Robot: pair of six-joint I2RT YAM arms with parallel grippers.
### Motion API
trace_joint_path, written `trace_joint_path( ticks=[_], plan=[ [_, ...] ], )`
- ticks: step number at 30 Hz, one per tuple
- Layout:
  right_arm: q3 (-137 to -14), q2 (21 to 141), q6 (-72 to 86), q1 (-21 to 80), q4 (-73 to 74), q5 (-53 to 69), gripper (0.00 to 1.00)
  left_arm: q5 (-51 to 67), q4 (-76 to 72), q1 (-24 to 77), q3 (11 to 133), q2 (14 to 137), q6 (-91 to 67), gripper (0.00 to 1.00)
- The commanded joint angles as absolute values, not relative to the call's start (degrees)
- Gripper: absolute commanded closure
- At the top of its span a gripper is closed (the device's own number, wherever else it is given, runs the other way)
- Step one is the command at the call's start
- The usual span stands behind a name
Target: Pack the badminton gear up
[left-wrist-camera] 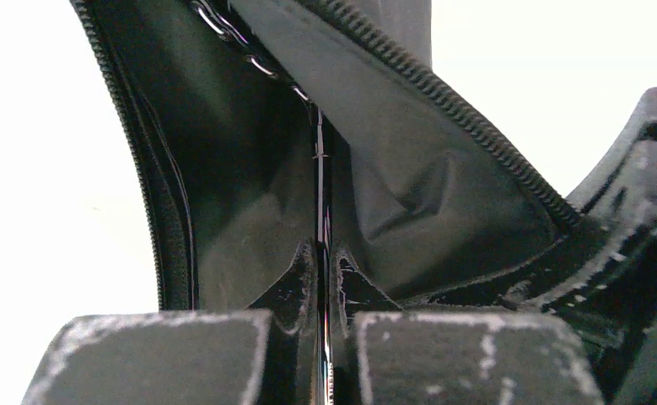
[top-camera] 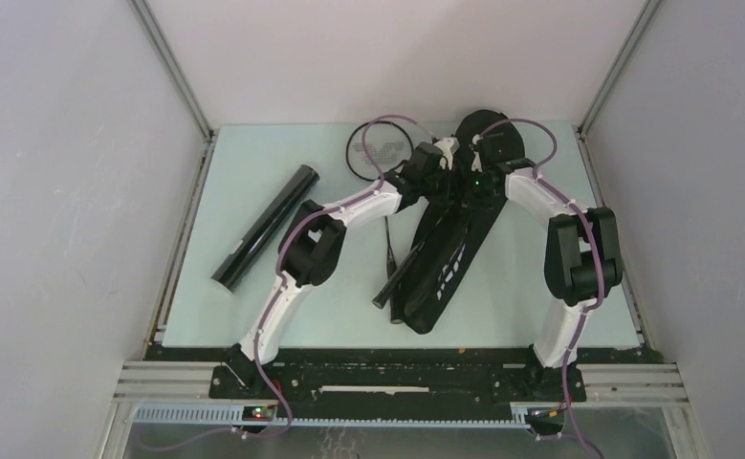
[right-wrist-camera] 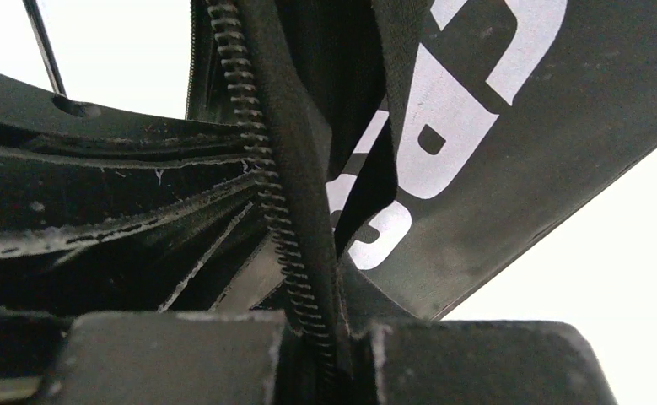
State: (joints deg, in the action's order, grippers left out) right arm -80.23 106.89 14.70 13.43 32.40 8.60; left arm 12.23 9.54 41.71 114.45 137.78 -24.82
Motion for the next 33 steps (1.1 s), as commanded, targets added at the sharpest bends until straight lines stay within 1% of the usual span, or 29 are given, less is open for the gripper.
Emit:
trace_joint_path(
  ticks=[1,2,3,4,8,11,13,16,20,24,27,33],
  plan=[
    [-79.8,104.1,12.1,12.6,31.9,10.7,1.0,15.1,0.4,40.9,123.6,140.0,-29.9,1.0],
    [-79.8,104.3,11.5,12.5,31.6,10.0,1.0,16.5,0.3,40.9,123.5,140.0,-29.9,1.0],
    [-79.8,104.3,11.0,12.2,31.5,9.4,1.0,18.9,0.3,40.8,123.3,139.9,-29.7,0.97],
    [-79.9,104.3,10.5,11.9,31.3,9.3,1.0,19.8,0.2,40.6,122.5,139.5,-29.4,0.91],
    [-80.3,104.4,8.2,11.0,31.0,8.3,1.0,25.8,0.3,39.3,117.2,136.1,-27.2,0.52],
    [-80.7,104.5,7.1,10.3,30.6,7.2,1.0,28.0,1.5,38.6,112.3,131.7,-23.4,0.32],
    [-80.9,104.8,6.9,9.7,30.7,7.3,1.0,28.8,3.1,38.5,109.0,128.4,-20.4,0.24],
    [-81.4,105.3,6.6,8.8,30.8,8.4,1.0,30.3,6.8,38.2,103.0,122.3,-14.9,0.19],
    [-81.4,105.4,6.3,8.1,30.6,8.5,1.0,30.4,9.6,38.0,89.9,110.4,-7.4,0.18],
    [-81.8,105.3,5.7,7.7,30.9,10.1,1.0,27.6,11.5,38.1,76.6,102.5,-1.1,0.17],
    [-82.0,105.2,5.0,7.5,31.1,10.8,1.0,28.0,12.4,38.7,70.3,101.3,-0.1,0.16],
    [-82.4,105.1,4.9,7.4,31.6,11.8,1.0,30.0,12.4,41.9,67.3,102.9,2.4,0.14]
  ],
)
